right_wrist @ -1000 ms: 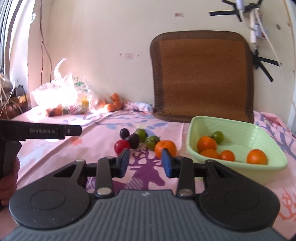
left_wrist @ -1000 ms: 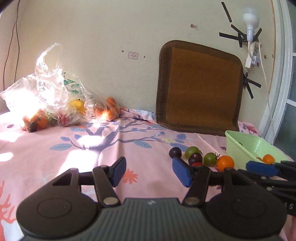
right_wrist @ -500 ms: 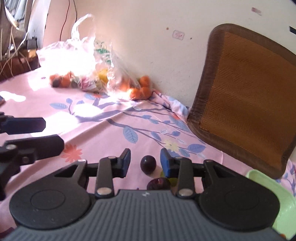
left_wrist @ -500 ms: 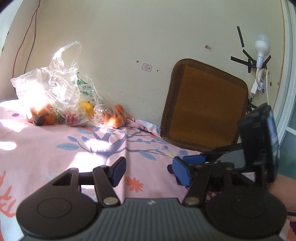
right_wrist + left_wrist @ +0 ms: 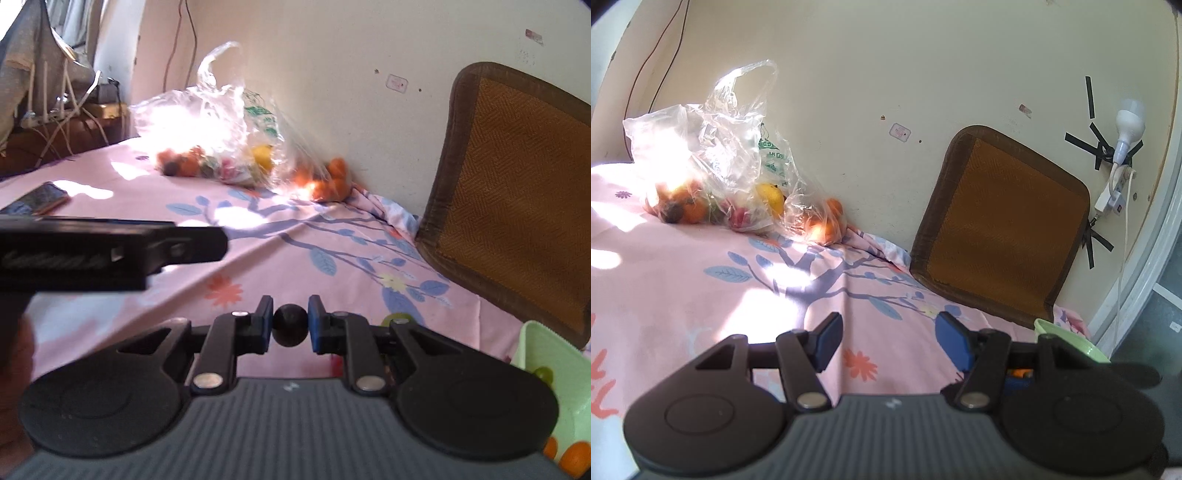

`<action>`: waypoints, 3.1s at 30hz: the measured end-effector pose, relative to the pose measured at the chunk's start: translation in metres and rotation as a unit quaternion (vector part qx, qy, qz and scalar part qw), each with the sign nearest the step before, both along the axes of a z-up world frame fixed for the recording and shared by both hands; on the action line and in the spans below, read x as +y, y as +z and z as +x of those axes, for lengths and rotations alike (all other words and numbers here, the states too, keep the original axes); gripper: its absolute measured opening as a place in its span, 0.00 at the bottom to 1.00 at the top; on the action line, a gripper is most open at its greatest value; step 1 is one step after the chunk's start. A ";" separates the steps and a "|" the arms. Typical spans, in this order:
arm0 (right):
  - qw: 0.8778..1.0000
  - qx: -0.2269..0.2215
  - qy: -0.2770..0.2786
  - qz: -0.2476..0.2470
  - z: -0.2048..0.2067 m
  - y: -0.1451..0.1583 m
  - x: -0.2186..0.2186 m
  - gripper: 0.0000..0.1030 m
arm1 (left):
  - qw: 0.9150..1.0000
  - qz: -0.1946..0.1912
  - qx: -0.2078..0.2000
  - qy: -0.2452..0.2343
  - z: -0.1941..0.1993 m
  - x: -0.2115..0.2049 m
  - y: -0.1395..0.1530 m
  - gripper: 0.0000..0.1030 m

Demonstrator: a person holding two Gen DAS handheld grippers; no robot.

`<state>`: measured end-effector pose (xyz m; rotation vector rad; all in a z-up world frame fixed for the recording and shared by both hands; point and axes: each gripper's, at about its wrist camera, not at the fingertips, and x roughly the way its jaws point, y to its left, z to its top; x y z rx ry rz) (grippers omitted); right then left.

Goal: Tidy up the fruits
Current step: 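Grasp a dark purple tomato with the left tool while the right tool grasps a red tomato, then carry both tomatoes over the green bowl and open both tools to release, then grasp another dark purple tomato with the left tool while the right tool grasps a green tomato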

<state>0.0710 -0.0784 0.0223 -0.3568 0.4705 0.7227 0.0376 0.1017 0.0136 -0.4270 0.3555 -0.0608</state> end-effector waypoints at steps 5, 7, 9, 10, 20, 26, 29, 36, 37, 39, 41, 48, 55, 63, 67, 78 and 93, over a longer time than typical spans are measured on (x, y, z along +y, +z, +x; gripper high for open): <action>1.000 0.012 -0.003 0.006 -0.020 -0.018 -0.006 0.23 | 1.000 0.020 -0.004 -0.014 -0.001 -0.008 0.001 0.55; 1.000 0.020 -0.009 0.013 -0.018 -0.023 -0.009 0.28 | 0.999 0.026 -0.006 -0.024 -0.002 -0.011 0.001 0.56; 0.999 0.030 -0.011 0.020 -0.016 -0.022 -0.013 0.32 | 0.999 0.035 -0.009 -0.029 -0.003 -0.015 0.002 0.56; 0.999 0.029 -0.011 0.029 -0.017 -0.019 -0.017 0.33 | 0.999 0.039 -0.012 -0.032 -0.004 -0.016 0.003 0.56; 0.982 0.061 -0.130 0.123 0.011 -0.007 -0.072 0.33 | 0.982 0.153 0.018 -0.112 -0.015 -0.066 0.002 0.58; 0.983 0.078 -0.117 0.120 0.024 -0.015 -0.051 0.33 | 0.968 0.198 0.084 -0.129 0.003 -0.086 -0.007 0.55; 0.983 0.088 -0.128 0.098 0.034 -0.023 -0.044 0.33 | 0.967 0.188 0.108 -0.131 0.010 -0.083 -0.012 0.30; 0.983 0.075 -0.122 0.118 0.013 -0.016 -0.066 0.30 | 0.974 0.149 0.093 -0.142 -0.001 -0.079 -0.008 0.24; 0.983 0.066 -0.120 0.120 0.005 -0.013 -0.073 0.30 | 0.974 0.139 0.091 -0.152 -0.003 -0.083 -0.007 0.24; 0.984 0.052 -0.115 0.124 -0.011 -0.011 -0.088 0.30 | 0.972 0.133 0.087 -0.173 -0.005 -0.095 -0.006 0.24; 0.984 0.045 -0.115 0.126 -0.026 -0.011 -0.105 0.30 | 0.968 0.133 0.080 -0.197 -0.005 -0.112 -0.004 0.24; 0.979 0.037 -0.162 0.114 -0.057 -0.025 -0.155 0.30 | 0.952 0.144 0.086 -0.258 0.005 -0.167 -0.005 0.25; 0.963 -0.011 -0.217 0.162 -0.053 -0.011 -0.197 0.30 | 0.951 0.148 0.038 -0.270 0.036 -0.203 0.032 0.25; 0.951 -0.044 -0.261 0.159 -0.014 -0.010 -0.217 0.31 | 0.948 0.174 0.064 -0.261 0.080 -0.233 0.025 0.25; 0.952 -0.049 -0.264 0.147 -0.008 -0.016 -0.220 0.32 | 0.946 0.191 0.065 -0.255 0.081 -0.239 0.019 0.26; 0.944 -0.070 -0.281 0.159 -0.015 -0.006 -0.222 0.34 | 0.967 0.141 0.021 -0.209 0.057 -0.180 0.044 0.41; 0.985 -0.062 -0.133 0.091 -0.016 0.004 -0.123 0.33 | 0.980 0.087 0.091 -0.156 0.086 -0.083 0.010 0.42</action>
